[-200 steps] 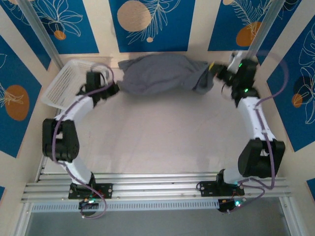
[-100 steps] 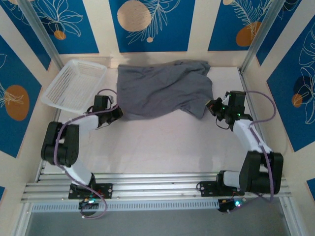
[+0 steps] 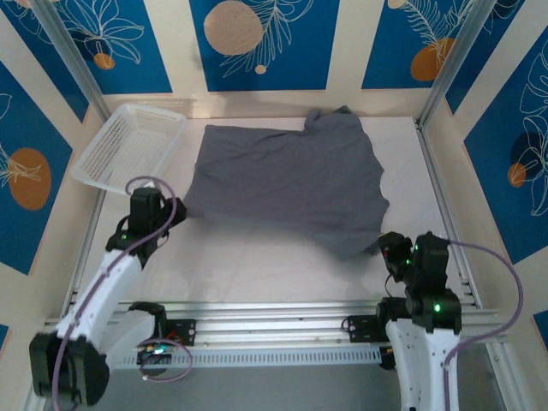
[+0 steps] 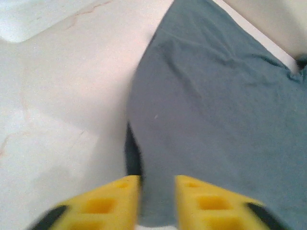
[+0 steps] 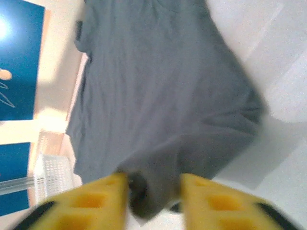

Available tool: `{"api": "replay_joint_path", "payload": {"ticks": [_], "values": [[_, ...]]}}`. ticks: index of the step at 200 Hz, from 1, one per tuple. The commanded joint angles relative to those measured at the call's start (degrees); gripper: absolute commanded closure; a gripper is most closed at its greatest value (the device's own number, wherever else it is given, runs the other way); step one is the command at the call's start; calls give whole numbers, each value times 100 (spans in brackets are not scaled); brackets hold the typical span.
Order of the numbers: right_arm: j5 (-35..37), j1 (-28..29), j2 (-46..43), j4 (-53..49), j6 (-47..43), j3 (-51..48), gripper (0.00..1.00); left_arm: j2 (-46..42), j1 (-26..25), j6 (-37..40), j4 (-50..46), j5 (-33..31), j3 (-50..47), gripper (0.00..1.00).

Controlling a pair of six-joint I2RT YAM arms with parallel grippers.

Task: Fold the inside-out t-shirt
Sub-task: Flatten out the T-shirt at the center of the table, then rotate the T-shirt at the center of the table.

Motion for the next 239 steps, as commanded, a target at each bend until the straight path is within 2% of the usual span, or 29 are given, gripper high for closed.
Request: {"api": "replay_joint_path", "payload": {"ticks": [1, 6, 16, 38, 53, 67, 79, 99, 110, 119, 132, 140, 161, 193, 215, 239], "values": [[-169, 38, -539, -98, -26, 146, 20, -678, -14, 37, -239, -288, -41, 37], [-113, 34, -586, -23, -160, 264, 17, -747, -19, 101, -254, -218, 22, 32], [82, 31, -577, 210, -533, 499, 11, -806, -21, 207, -222, 30, 140, 29], [407, 34, -58, 1247, -1136, 613, 10, -486, -264, 303, 377, 489, 351, 29], [133, 38, 950, 1973, -1322, 673, 11, 247, -794, 511, 610, 170, 811, 29], [-231, 46, 2177, 2639, -1145, 728, 11, 1296, -1229, 762, 609, -317, 1452, 32], [-588, 79, 3434, 3055, -1051, 986, 18, 2364, -1278, 603, 461, -553, 2088, 46], [-827, 362, 5606, 3162, -1287, 1985, 34, 4154, -1250, 512, 158, -904, 3282, 81], [-754, 466, 6646, 3089, -1477, 2609, 51, 5036, -1202, 454, -73, -935, 4005, 100], [-567, 489, 7454, 2991, -1622, 3099, 57, 5648, -1134, 356, -266, -822, 4549, 100], [-267, 450, 8443, 2727, -1659, 3806, 86, 6353, -1051, 173, -429, -792, 5183, 100], [-292, 379, 8958, 2651, -1661, 4156, 100, 6712, -984, 80, -576, -765, 5525, 100], [-632, 323, 9959, 2389, -1513, 4969, 100, 7281, -840, -60, -724, -691, 6023, 100], [-367, 459, 10914, 2077, -1367, 5818, 100, 7672, -755, -212, -713, -691, 6053, 100], [-548, 455, 11548, 1700, -1403, 6364, 100, 7625, -672, -394, -516, -614, 5567, 100], [-458, 495, 11756, 1572, -1617, 6580, 100, 7265, -630, -446, -135, -563, 4791, 100]]}}
